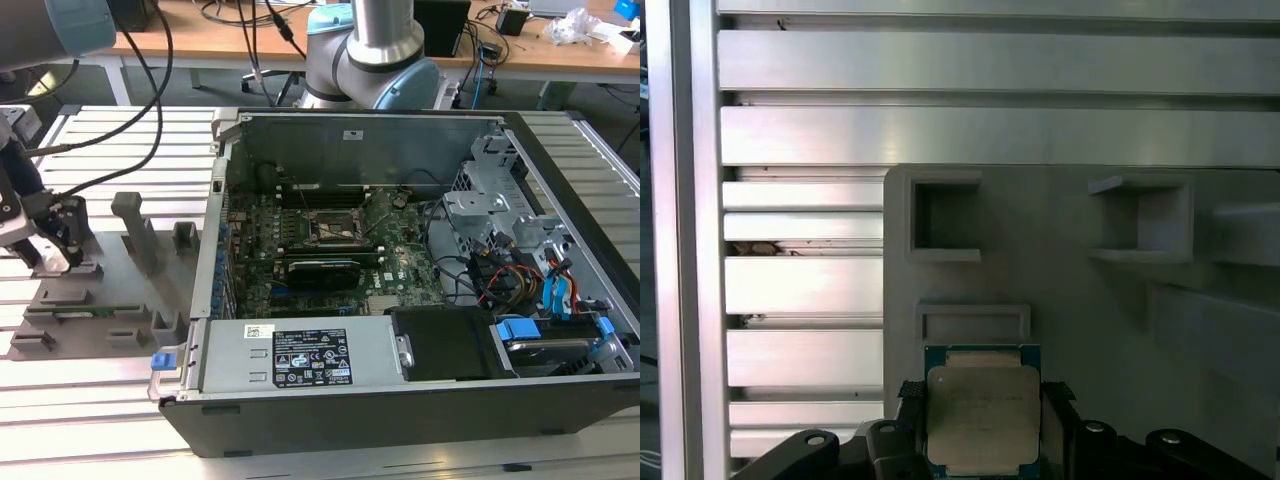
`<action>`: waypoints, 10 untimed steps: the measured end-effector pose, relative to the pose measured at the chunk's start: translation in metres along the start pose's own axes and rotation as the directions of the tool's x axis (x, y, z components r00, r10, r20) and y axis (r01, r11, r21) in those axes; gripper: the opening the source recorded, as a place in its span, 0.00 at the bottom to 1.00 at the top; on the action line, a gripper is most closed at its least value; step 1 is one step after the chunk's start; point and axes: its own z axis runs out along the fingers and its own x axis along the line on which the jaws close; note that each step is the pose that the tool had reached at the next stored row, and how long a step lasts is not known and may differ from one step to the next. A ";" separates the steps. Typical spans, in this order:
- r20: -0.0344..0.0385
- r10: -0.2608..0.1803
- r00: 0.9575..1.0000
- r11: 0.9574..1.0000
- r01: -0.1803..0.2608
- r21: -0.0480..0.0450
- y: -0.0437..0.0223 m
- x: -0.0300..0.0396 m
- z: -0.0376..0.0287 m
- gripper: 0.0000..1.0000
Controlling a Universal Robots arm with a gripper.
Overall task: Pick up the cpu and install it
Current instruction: 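Pick up the cpu and move it towards the insertion slot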
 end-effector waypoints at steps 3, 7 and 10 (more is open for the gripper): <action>0.000 0.000 1.000 1.000 0.000 0.002 -0.0001 -0.0002 -0.0058 0.55; 0.000 0.000 1.000 1.000 0.000 0.004 -0.0003 -0.0003 -0.0115 0.55; 0.000 0.000 1.000 1.000 0.000 0.005 -0.0004 -0.0004 -0.0153 0.55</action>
